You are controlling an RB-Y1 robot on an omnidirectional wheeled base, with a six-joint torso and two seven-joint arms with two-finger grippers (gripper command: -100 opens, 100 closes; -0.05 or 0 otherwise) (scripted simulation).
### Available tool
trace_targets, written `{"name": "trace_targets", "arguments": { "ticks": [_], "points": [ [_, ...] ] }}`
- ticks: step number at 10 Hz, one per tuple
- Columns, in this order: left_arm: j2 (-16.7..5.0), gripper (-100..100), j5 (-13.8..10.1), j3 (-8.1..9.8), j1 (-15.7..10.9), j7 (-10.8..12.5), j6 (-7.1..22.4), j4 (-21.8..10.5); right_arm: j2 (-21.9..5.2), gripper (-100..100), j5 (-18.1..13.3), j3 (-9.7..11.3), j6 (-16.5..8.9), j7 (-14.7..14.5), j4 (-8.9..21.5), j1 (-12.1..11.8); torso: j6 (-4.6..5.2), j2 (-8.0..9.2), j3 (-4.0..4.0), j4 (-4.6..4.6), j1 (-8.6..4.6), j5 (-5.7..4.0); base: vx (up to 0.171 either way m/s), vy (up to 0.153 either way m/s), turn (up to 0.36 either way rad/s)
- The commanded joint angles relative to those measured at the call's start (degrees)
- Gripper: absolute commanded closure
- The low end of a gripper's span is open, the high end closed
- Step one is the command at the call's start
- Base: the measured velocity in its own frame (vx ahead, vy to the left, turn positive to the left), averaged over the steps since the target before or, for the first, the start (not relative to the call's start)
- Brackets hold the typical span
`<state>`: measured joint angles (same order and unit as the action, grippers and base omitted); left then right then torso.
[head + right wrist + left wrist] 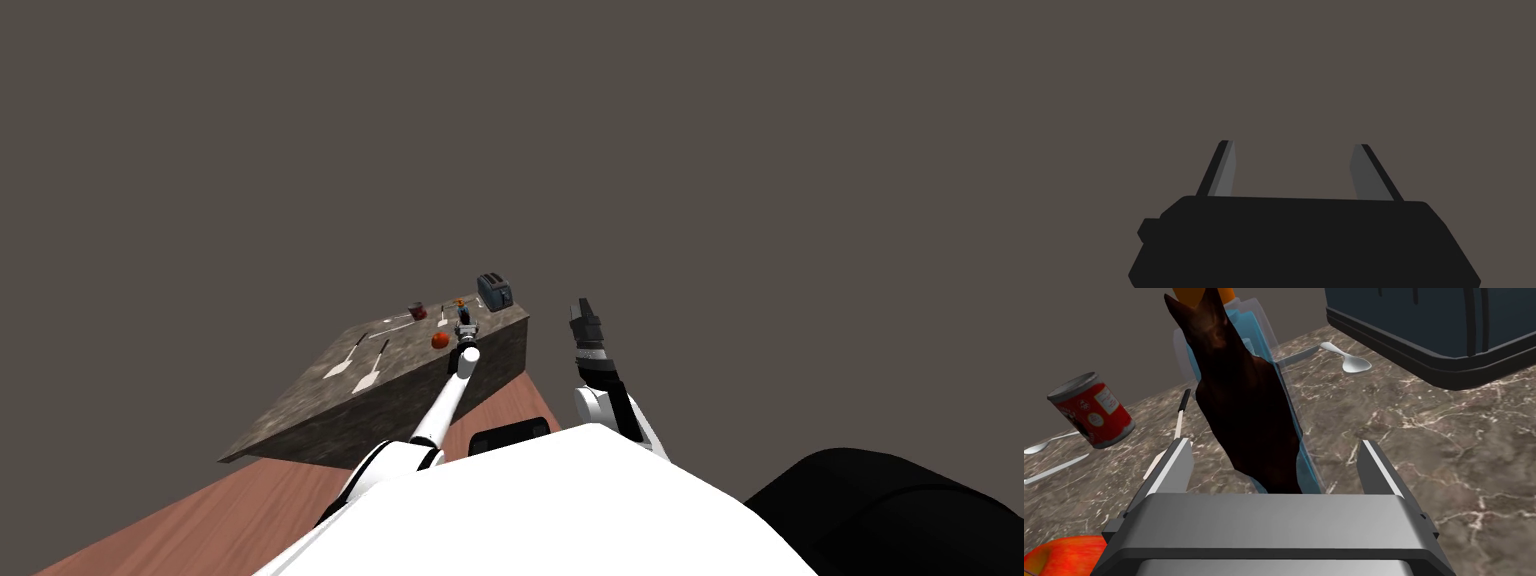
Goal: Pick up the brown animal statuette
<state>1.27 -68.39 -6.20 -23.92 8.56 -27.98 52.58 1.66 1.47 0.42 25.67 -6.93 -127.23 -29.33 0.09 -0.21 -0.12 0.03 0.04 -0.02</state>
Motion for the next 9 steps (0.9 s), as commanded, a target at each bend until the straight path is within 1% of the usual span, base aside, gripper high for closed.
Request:
{"name": "trace_targets", "arguments": {
  "ticks": [1, 2, 3, 4, 6, 7, 8, 9],
  "points": [
    [0.1, -100, -0.2, -0.51, -1.2, 0.6, -1.1, -2.5, 0.0, 0, 0.0, 0.0, 0.0, 0.0, 0.0, 0.0, 0.0, 0.0, 0.0, 0.0, 0.0, 0.0, -0.018, 0.045, -0.022],
    [0.3, -100, -0.6, -1.46, -3.7, 1.9, -3.0, -4.4, 0.0, 0, 0.0, 0.0, 0.0, 0.0, 0.0, 0.0, -0.01, 0.01, 0.0, 0.0, 0.03, 0.01, -0.033, 0.05, -0.026],
    [0.3, -100, -0.6, -1.46, -3.9, 1.9, -3.0, -5.8, 0.0, 0, 0.0, 0.0, 0.0, 0.0, 0.0, 0.0, 0.0, 0.05, 0.03, -0.01, 0.04, 0.01, -0.027, 0.045, -0.021],
    [0.6, -100, -1.0, -2.42, -6.5, 3.2, -4.9, -7.9, 0.0, 0, 0.0, 0.0, 0.0, 0.0, 0.0, 0.0, -0.02, 0.05, 0.03, 0.0, 0.04, 0.01, -0.021, 0.054, -0.027],
    [0.6, -100, -1.0, -2.42, -6.6, 3.2, -4.9, -10.1, 0.0, 0, 0.0, 0.0, 0.0, 0.0, 0.0, 0.0, -0.02, 0.02, 0.01, 0.0, 0.05, 0.01, -0.011, 0.034, -0.007],
    [0.8, -100, -1.4, -3.37, -9.3, 4.4, -6.9, -12.5, 0.0, 0, 0.0, 0.0, 0.0, 0.0, 0.0, 0.0, -0.02, -0.02, -0.01, 0.01, -0.03, 0.0, -0.02, 0.034, -0.018],
    [0.8, -100, -1.4, -3.37, -9.3, 4.4, -6.9, -14.0, 0.0, 0, 0.0, 0.0, 0.0, 0.0, 0.0, 0.0, 0.0, 0.01, 0.0, 0.0, -0.02, 0.0, -0.018, 0.039, -0.025],
    [1.0, -100, -1.8, -4.32, -12.0, 5.7, -8.8, -16.3, 0.0, 0, 0.0, 0.0, 0.0, 0.0, 0.0, 0.0, -0.02, 0.01, 0.01, 0.0, 0.01, 0.01, -0.022, 0.049, -0.029]
  ]
}}
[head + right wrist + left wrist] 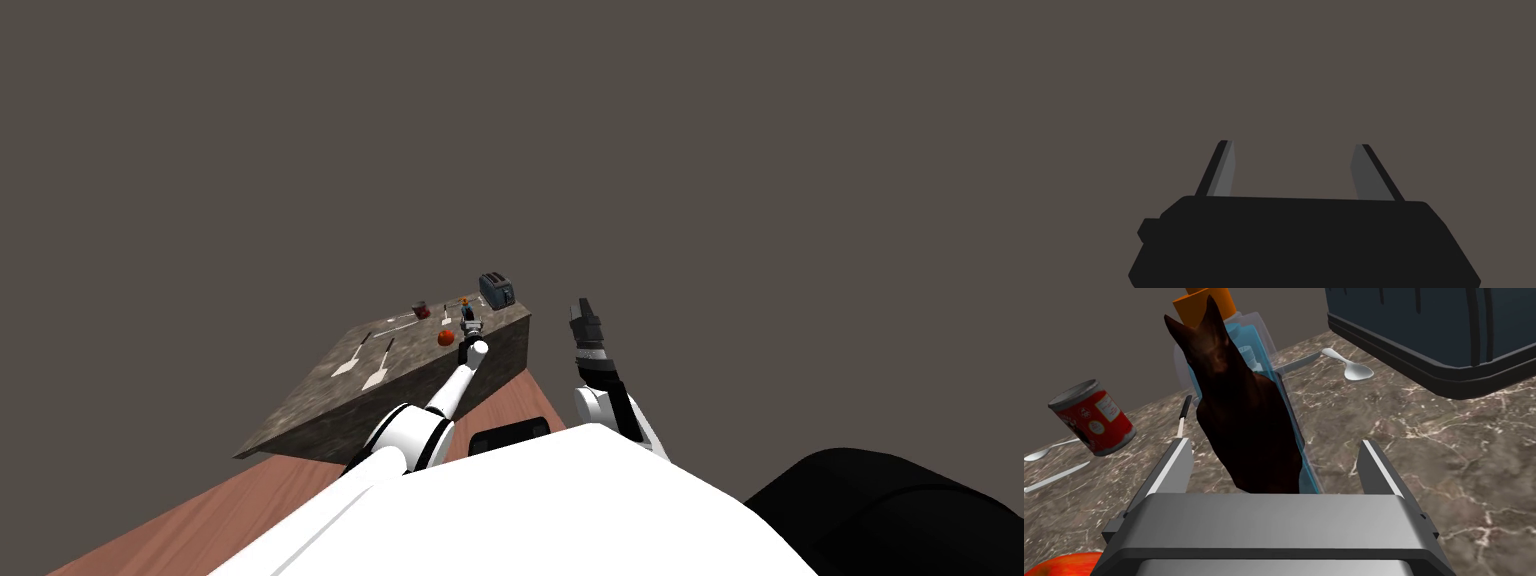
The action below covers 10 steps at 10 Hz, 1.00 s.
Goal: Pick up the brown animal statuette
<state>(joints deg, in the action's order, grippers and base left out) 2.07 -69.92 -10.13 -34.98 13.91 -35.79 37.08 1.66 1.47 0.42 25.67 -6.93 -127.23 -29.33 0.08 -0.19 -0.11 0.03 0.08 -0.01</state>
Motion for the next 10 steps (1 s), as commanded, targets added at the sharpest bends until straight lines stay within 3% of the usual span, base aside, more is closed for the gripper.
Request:
{"name": "trace_targets", "arguments": {
  "ticks": [1, 2, 3, 4, 5, 6, 7, 10],
  "points": [
    [0.2, -100, -0.3, -0.39, -1.0, 0.4, -1.0, -2.3, 0.0, 0, 0.0, 0.0, 0.0, 0.0, 0.0, 0.0, 0.0, 0.0, 0.0, 0.0, 0.0, 0.0, -0.018, 0.047, -0.018],
    [0.4, -100, -0.7, -1.34, -3.7, 1.6, -2.9, -5.0, 0.0, 0, 0.0, 0.0, 0.0, 0.0, 0.0, 0.0, -0.01, 0.0, -0.01, 0.01, 0.0, 0.0, -0.025, 0.067, -0.024],
    [0.4, -100, -0.7, -1.34, -3.7, 1.6, -2.9, -6.2, 0.0, 0, 0.0, 0.0, 0.0, 0.0, 0.0, 0.0, -0.01, 0.02, 0.01, 0.0, 0.07, 0.01, -0.023, 0.052, -0.022],
    [0.6, -100, -1.1, -2.29, -6.3, 2.9, -4.8, -8.3, 0.0, 0, 0.0, 0.0, 0.0, 0.0, 0.0, 0.0, -0.02, 0.02, 0.01, 0.0, 0.02, 0.01, -0.029, 0.045, -0.024],
    [0.6, -100, -1.1, -2.29, -6.4, 2.9, -4.8, -10.0, 0.0, 0, 0.0, 0.0, 0.0, 0.0, 0.0, 0.0, 0.0, 0.03, 0.02, -0.01, 0.0, 0.0, -0.023, 0.039, -0.019],
    [0.6, -100, -1.0, -2.19, -6.0, 2.7, -4.6, -8.9, 0.0, 0, 0.0, 0.0, 0.0, 0.0, 0.0, 0.0, -0.02, 0.02, 0.01, 0.0, -0.02, 0.0, -0.008, 0.015, -0.003],
    [0.6, 100, -1.0, -2.21, -6.1, 2.8, -4.7, -9.1, 0.0, 0, 0.0, 0.0, 0.0, 0.0, 0.0, 0.0, -0.02, -0.02, -0.01, 0.01, -0.1, -0.01, 0.0, 0.0, 0.0],
    [0.7, 100, -1.1, -2.21, -6.0, 3.0, -4.6, -9.0, 0.0, 0, 0.0, 0.0, 0.0, 0.0, 0.0, 0.0, -0.1, -0.07, -0.03, 0.0, -0.18, -0.11, 0.0, 0.0, 0.0]
  ]
}}
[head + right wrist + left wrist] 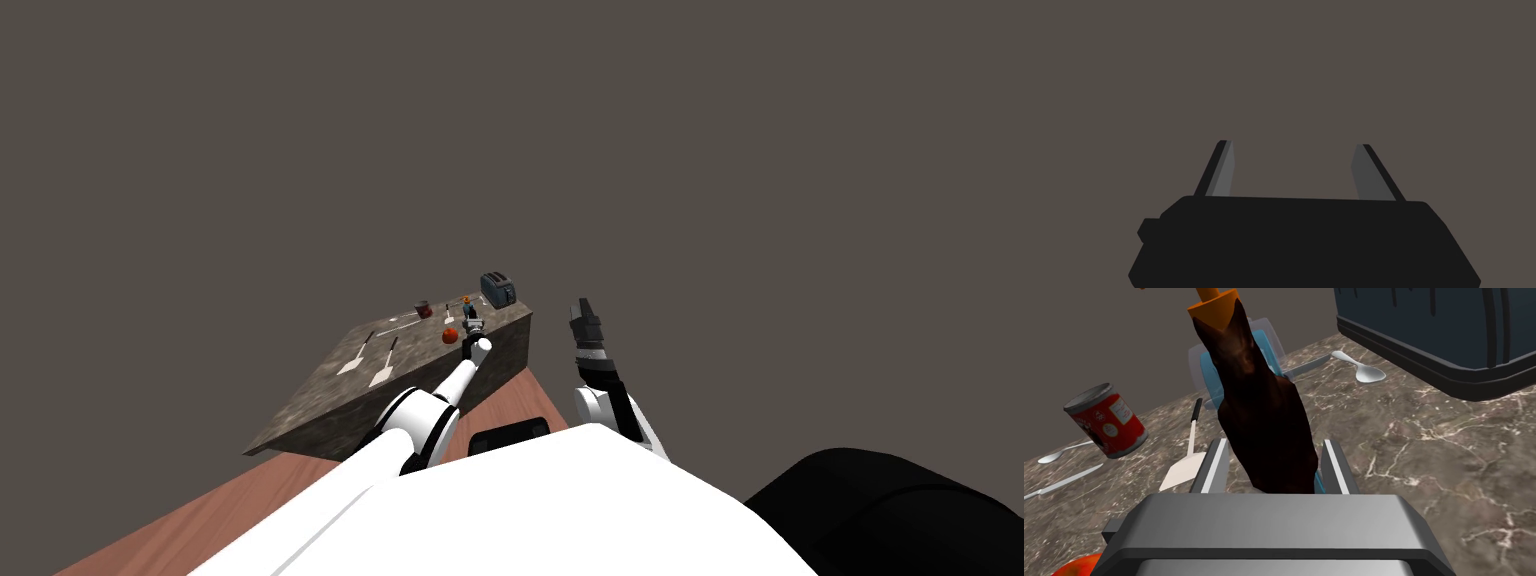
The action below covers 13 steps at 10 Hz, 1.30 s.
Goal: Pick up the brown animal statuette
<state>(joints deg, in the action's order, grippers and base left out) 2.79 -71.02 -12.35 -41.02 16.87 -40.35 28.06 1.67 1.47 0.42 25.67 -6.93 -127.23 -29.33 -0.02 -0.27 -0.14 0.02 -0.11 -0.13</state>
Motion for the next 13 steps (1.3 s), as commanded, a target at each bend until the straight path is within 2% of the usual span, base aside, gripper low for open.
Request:
{"name": "trace_targets", "arguments": {
  "ticks": [1, 2, 3, 4, 5, 6, 9, 10, 11, 12, 13],
  "points": [
    [0.0, 100, 0.0, 0.0, 0.0, 0.0, 0.0, 0.0, 0.0, 0, 0.0, 0.0, 0.0, 0.0, 0.0, 0.0, 0.0, 0.0, 0.0, 0.0, 0.0, 0.0, 0.0, 0.0, 0.0],
    [0.0, 0, 0.0, 0.0, 0.0, 0.0, 0.0, 0.0, 0.0, 0, 0.0, 0.0, 0.0, 0.0, 0.0, 0.0, 0.0, 0.0, 0.01, -0.01, -0.01, 0.0, 0.0, 0.0, 0.0],
    [-0.3, 100, 0.4, 0.87, 2.3, -1.3, 1.6, 2.8, 0.0, 0, 0.0, 0.0, 0.0, 0.0, 0.0, 0.0, -0.01, 0.0, 0.0, 0.0, 0.0, 0.0, 0.021, -0.038, 0.033],
    [-0.5, 100, 0.8, 1.83, 4.1, -2.6, 3.6, 4.7, 0.0, 0, 0.0, 0.0, 0.0, 0.0, 0.0, 0.0, -0.08, -0.06, -0.06, 0.07, -0.08, -0.01, 0.052, -0.083, 0.054],
    [-0.5, 100, 0.8, 1.83, 5.1, -2.6, 3.6, 6.7, 0.0, 0, 0.0, 0.0, 0.0, 0.0, 0.0, 0.0, -0.1, -0.17, -0.21, 0.26, -0.17, 0.0, 0.04, -0.063, 0.044],
    [-0.8, 100, 1.2, 2.78, 7.1, -3.9, 5.5, 8.6, 0.0, 0, 0.0, 0.0, 0.0, 0.0, 0.0, 0.0, -0.05, -0.24, -0.3, 0.37, -0.14, 0.03, 0.028, -0.059, 0.029],
    [-0.8, 100, 1.2, 2.78, 7.8, -3.9, 5.5, 10.5, 0.0, 0, 0.0, 0.0, 0.0, 0.0, 0.0, 0.0, 0.05, -0.32, -0.61, 0.89, -0.08, 0.19, 0.007, -0.023, 0.002],
    [-1.0, 100, 1.6, 3.73, 10.3, -5.1, 7.4, 12.6, 0.0, 0, 0.0, 0.0, 0.0, 0.0, 0.0, 0.0, 0.06, -0.32, -0.6, 0.89, -0.04, 0.2, 0.012, -0.027, 0.005],
    [-1.0, 100, 1.6, 3.73, 10.5, -5.1, 7.4, 14.4, 0.0, 0, 0.0, 0.0, 0.0, 0.0, 0.0, 0.0, -0.01, -0.34, -0.67, 1.0, -0.08, 0.21, 0.013, -0.039, 0.027],
    [-1.2, 100, 2.1, 4.68, 12.8, -6.4, 9.4, 16.3, 0.0, 0, 0.0, 0.0, 0.0, 0.0, 0.0, 0.0, -0.01, -0.38, -0.7, 1.03, -0.09, 0.21, 0.023, -0.052, 0.032],
    [-1.2, 100, 2.1, 4.68, 13.2, -6.4, 9.4, 17.5, 0.0, 0, 0.0, 0.0, 0.0, 0.0, 0.0, 0.0, -0.05, -0.44, -0.78, 1.14, -0.1, 0.22, 0.026, -0.052, 0.022]
  ]
}}
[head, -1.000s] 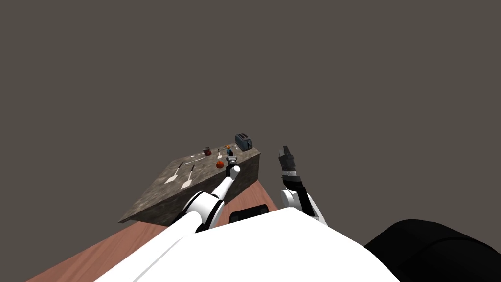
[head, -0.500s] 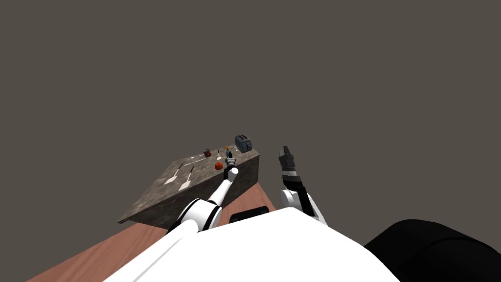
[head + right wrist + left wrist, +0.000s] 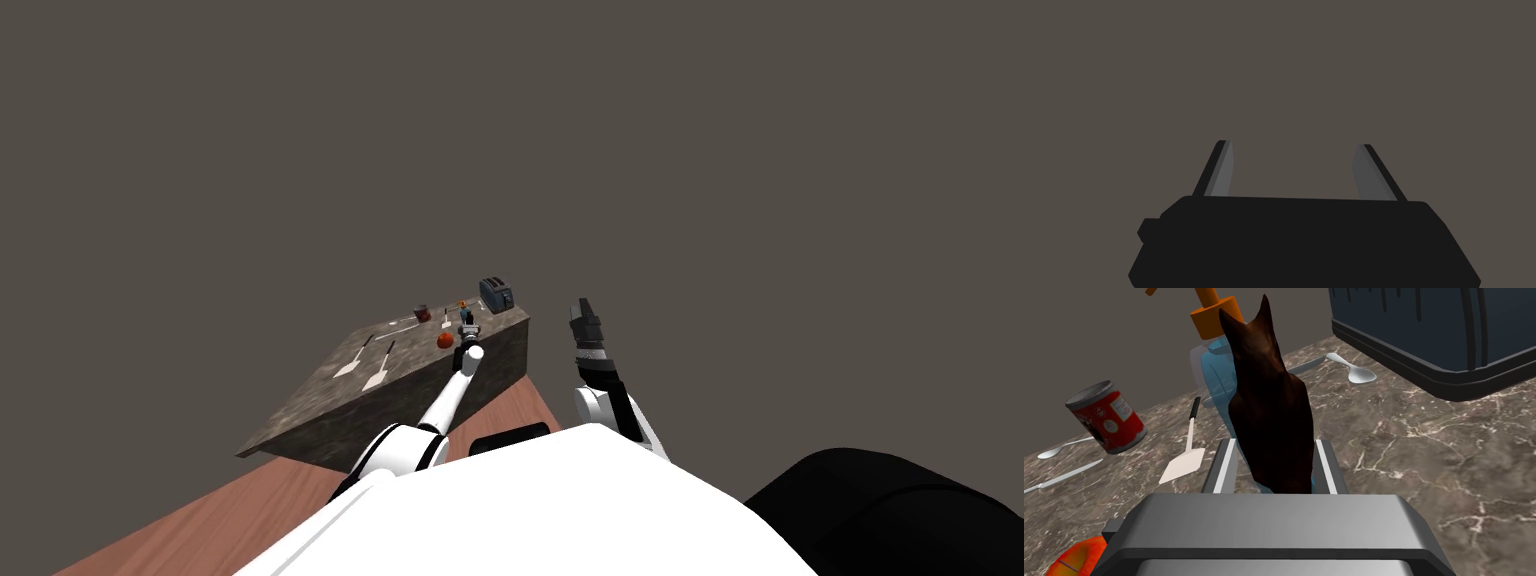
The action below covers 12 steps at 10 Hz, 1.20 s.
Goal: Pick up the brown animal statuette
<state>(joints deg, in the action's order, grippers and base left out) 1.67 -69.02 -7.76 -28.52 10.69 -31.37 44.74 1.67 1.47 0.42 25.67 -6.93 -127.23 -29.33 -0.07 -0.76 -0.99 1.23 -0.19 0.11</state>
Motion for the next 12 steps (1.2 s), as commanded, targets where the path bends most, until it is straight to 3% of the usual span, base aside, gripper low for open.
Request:
{"name": "trace_targets", "arguments": {
  "ticks": [1, 3, 4, 5, 6, 7, 9, 10, 11, 12],
  "points": [
    [-0.3, 100, 0.5, 1.05, 2.9, -1.5, 2.3, 2.9, 0.0, 0, 0.0, 0.0, 0.0, 0.0, 0.0, 0.0, 0.0, 0.0, 0.0, 0.0, 0.0, 0.0, 0.032, -0.058, 0.029],
    [-0.3, 100, 0.5, 1.05, 3.4, -1.5, 2.3, 5.0, 0.0, 0, 0.0, 0.0, 0.0, 0.0, 0.0, 0.0, -0.06, -0.14, -0.21, 0.3, 0.1, 0.08, 0.016, -0.036, 0.011],
    [-0.5, 100, 0.9, 2.01, 6.0, -2.8, 4.2, 6.8, 0.0, 0, 0.0, 0.0, 0.0, 0.0, 0.0, 0.0, -0.04, -0.12, -0.2, 0.29, 0.18, 0.1, 0.01, -0.036, 0.016],
    [-0.5, 100, 0.9, 2.01, 6.2, -2.8, 4.2, 9.2, 0.0, 0, 0.0, 0.0, 0.0, 0.0, 0.0, 0.0, -0.1, -0.12, -0.23, 0.34, 0.19, 0.1, 0.014, -0.038, 0.026],
    [-0.7, 100, 1.3, 2.96, 8.9, -4.0, 6.2, 12.1, 0.0, 0, 0.0, 0.0, 0.0, 0.0, 0.0, 0.0, -0.08, -0.13, -0.22, 0.32, 0.19, 0.09, 0.027, -0.056, 0.022],
    [-0.7, 100, 1.3, 2.96, 8.9, -4.0, 6.2, 13.1, 0.0, 0, 0.0, 0.0, 0.0, 0.0, 0.0, 0.0, -0.09, -0.17, -0.26, 0.35, 0.14, 0.09, 0.018, -0.05, 0.022],
    [-1.1, 100, 2.1, 4.86, 13.8, -6.5, 10.0, 18.4, 0.0, 0, 0.0, 0.0, 0.0, 0.0, 0.0, 0.0, -0.12, -0.17, -0.27, 0.37, 0.15, 0.08, 0.033, -0.065, 0.033],
    [-1.1, 100, 2.1, 4.86, 14.3, -6.5, 10.0, 20.8, 0.0, 0, 0.0, 0.0, 0.0, 0.0, 0.0, 0.0, -0.11, -0.23, -0.29, 0.37, 0.11, 0.05, 0.027, -0.059, 0.035],
    [-0.9, 100, 1.8, 5.11, 13.9, -7.1, 10.2, 19.6, 0.0, 0, 0.0, 0.0, 0.0, 0.0, 0.0, 0.0, -0.05, -0.22, -0.27, 0.33, 0.09, 0.04, 0.009, -0.021, 0.006],
    [-1.0, 0, 1.9, 5.09, 13.9, -7.0, 10.2, 19.8, 0.0, 0, 0.0, 0.0, 0.0, 0.0, 0.0, 0.0, -0.04, -0.17, -0.26, 0.34, 0.18, 0.07, 0.0, 0.0, 0.0]
  ]
}}
